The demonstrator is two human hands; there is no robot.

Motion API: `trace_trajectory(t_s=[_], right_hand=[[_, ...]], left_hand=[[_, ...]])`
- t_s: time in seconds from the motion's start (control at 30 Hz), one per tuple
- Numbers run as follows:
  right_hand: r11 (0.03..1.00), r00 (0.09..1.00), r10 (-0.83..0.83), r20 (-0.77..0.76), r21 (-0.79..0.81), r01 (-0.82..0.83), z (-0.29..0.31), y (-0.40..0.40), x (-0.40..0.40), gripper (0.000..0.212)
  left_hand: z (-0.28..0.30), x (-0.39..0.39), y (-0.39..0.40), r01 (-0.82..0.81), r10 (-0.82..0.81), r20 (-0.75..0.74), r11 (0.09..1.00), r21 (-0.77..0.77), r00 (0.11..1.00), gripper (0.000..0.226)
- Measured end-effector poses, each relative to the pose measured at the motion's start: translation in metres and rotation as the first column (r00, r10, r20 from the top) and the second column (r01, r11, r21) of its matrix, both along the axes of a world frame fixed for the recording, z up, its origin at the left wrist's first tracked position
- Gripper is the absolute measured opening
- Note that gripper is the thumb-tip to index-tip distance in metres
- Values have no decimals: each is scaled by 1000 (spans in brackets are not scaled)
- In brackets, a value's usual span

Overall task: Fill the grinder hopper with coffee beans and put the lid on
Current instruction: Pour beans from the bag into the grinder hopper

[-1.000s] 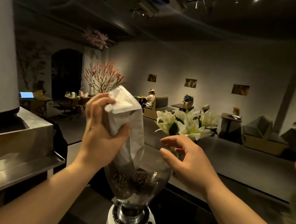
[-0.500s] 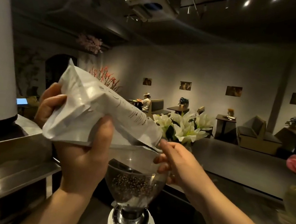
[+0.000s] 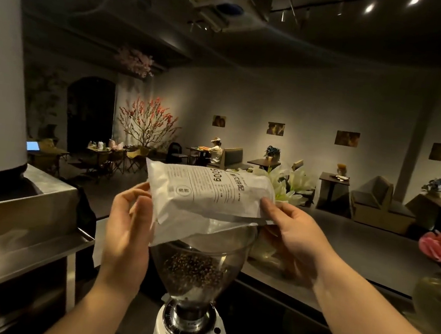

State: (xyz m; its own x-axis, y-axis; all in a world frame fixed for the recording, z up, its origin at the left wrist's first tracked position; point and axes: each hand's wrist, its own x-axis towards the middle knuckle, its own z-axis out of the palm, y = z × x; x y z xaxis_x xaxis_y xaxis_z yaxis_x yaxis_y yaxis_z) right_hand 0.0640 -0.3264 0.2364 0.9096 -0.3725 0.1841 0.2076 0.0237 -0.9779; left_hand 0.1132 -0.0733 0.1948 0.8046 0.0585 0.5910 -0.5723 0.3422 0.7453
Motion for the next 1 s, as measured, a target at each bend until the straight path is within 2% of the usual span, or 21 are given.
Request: trace_trajectory(t_s=[0.03, 0.13, 0.3, 0.43, 0.53, 0.63, 0.67, 0.77, 0.8, 0.9, 1.0], right_hand=[[999, 1000, -6, 0, -41, 6, 0, -3, -1, 27], [992, 1000, 6, 19, -129, -4, -1, -11, -6, 26], [986, 988, 153, 12, -67, -152, -7, -28, -14, 17], [981, 990, 141, -11, -136, -141, -10, -31, -15, 25], [981, 994, 104, -22, -160, -106, -10, -29, -12, 29], [978, 993, 101, -53, -177, -109, -2, -35, -13, 29], [979, 993, 93, -67, -174, -103, 3, -39, -15, 34], [980, 992, 68, -108, -179, -87, 14, -50, -15, 83], [982, 991, 60, -118, -173, -80, 18, -50, -16, 86], [991, 986, 10, -166, -132, -33, 30, -53, -25, 72], [978, 985, -52, -164, -206, 17, 29, -62, -43, 53]], left_hand=[[4, -1, 2, -2, 3, -47, 1000, 20, 999, 92], [16, 1, 7, 0, 16, -153, 994, 107, 988, 53], [25, 22, 24, 4, 51, -178, 955, 295, 983, 31], [25, 37, 27, -122, 183, -123, 914, 387, 975, 25], [25, 35, 22, -45, 110, -165, 933, 358, 980, 27], [24, 31, 26, -21, 67, -119, 934, 356, 991, 26], [25, 28, 28, -29, 63, -84, 931, 365, 994, 27], [27, 18, 30, -14, 16, -2, 913, 408, 1000, 34], [28, 13, 30, 7, -17, 20, 905, 426, 1000, 35], [27, -6, 25, 68, -132, 93, 864, 500, 987, 34], [23, -29, 21, 149, -250, 92, 792, 591, 964, 34]])
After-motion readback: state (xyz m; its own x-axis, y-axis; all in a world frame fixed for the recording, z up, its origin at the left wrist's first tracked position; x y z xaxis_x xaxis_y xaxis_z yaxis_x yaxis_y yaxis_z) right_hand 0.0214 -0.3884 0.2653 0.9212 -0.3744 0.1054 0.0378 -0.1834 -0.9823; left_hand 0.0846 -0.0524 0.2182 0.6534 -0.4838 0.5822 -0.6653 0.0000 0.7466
